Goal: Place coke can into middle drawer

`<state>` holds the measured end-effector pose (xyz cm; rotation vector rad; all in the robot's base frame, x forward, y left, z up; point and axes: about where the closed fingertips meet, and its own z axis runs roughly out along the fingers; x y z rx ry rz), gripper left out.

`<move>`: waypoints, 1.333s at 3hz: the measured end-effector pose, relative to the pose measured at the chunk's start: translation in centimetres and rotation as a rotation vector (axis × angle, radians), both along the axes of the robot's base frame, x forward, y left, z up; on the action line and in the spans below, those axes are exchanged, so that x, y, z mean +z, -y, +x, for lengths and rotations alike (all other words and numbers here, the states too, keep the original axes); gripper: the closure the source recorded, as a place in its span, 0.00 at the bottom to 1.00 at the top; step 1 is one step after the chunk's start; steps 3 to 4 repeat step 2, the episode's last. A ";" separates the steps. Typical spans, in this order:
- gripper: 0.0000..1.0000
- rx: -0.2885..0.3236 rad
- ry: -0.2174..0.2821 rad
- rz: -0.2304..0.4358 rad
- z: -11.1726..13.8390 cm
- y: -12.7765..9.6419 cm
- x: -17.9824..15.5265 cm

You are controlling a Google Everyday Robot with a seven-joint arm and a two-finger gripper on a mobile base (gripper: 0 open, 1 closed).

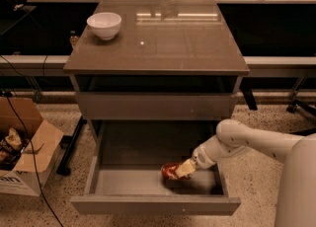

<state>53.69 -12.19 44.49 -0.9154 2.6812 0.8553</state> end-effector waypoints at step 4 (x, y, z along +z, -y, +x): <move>0.06 -0.100 -0.027 0.001 -0.5 1.1 -2.5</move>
Offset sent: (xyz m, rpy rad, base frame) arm -0.0046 -0.0122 -0.0222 0.0004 0.0244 -0.0949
